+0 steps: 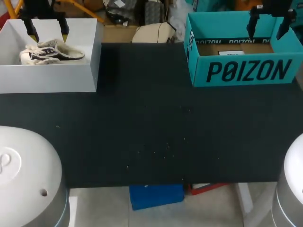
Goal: Take the shoe out of the shoebox, open the shoe tongue, remove and reinsert the insole, then place the shoe into the shoebox
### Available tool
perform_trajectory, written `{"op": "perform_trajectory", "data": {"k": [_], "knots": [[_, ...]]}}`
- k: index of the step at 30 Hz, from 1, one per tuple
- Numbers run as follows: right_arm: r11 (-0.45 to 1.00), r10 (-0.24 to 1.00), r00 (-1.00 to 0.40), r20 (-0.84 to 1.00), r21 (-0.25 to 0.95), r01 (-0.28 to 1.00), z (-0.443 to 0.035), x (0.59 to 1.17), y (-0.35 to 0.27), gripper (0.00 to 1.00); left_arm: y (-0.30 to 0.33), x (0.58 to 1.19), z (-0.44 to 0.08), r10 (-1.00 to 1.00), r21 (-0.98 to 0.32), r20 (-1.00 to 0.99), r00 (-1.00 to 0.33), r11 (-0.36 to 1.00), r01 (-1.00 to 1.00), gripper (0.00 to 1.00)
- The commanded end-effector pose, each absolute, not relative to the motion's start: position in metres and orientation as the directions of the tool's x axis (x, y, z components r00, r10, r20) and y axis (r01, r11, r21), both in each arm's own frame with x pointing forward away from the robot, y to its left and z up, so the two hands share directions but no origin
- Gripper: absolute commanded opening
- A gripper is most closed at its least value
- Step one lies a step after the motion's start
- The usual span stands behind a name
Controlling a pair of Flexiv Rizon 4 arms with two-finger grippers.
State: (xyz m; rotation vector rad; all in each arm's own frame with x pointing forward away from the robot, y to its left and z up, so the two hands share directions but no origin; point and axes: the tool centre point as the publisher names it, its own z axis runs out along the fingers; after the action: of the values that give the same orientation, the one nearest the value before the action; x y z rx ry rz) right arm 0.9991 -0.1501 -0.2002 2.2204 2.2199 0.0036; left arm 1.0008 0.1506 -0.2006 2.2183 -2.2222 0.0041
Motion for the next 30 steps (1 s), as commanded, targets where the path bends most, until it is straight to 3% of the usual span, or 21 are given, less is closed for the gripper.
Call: {"op": "perform_trajectory", "data": {"k": [1, 4, 5, 17, 19, 22, 27, 30], "knots": [[0.0, 1.0, 0.0, 0.0, 0.003, 1.0, -0.2, 0.999, -0.15, 1.0, 0.16, 1.008, -0.197, -0.995, -0.007, -0.011, -0.098, 0.098, -0.995, 1.0], [0.0, 1.0, 0.0, 0.0, 0.003, 1.0, -0.2, 0.999, -0.15, 1.0, 0.178, 1.025, -0.191, -0.976, -0.001, -0.045, -0.215, 0.216, -0.976, 1.0], [0.0, 1.0, 0.0, 0.0, 0.003, 1.0, -0.2, 0.999, -0.15, 1.0, 0.181, 1.036, -0.192, -0.986, 0.011, -0.09, -0.14, 0.139, -0.99, 1.0], [0.0, 1.0, 0.0, 0.0, 0.003, 1.0, -0.2, 0.999, -0.15, 1.0, 0.181, 1.036, -0.192, -0.986, 0.011, -0.09, -0.14, 0.139, -0.99, 1.0], [0.0, 1.0, 0.0, 0.0, 0.003, 1.0, -0.2, 0.999, -0.15, 1.0, 0.183, 1.038, -0.184, -0.923, -0.117, -0.133, -0.361, 0.376, -0.919, 1.0], [0.0, 1.0, 0.0, 0.0, 0.003, 1.0, -0.2, 0.999, -0.15, 1.0, 0.192, 1.039, -0.179, -0.688, -0.163, -0.202, -0.697, 0.726, -0.668, 1.0], [0.0, 1.0, 0.0, 0.0, 0.003, 1.0, -0.2, 0.999, -0.15, 1.0, 0.206, 1.037, -0.179, -0.162, -0.111, -0.224, -0.961, 0.984, -0.14, 1.0], [0.0, 1.0, 0.0, 0.0, 0.003, 1.0, -0.2, 0.999, -0.15, 1.0, 0.212, 1.033, -0.176, -0.067, -0.123, -0.158, -0.985, 0.991, -0.048, 1.0]]}}
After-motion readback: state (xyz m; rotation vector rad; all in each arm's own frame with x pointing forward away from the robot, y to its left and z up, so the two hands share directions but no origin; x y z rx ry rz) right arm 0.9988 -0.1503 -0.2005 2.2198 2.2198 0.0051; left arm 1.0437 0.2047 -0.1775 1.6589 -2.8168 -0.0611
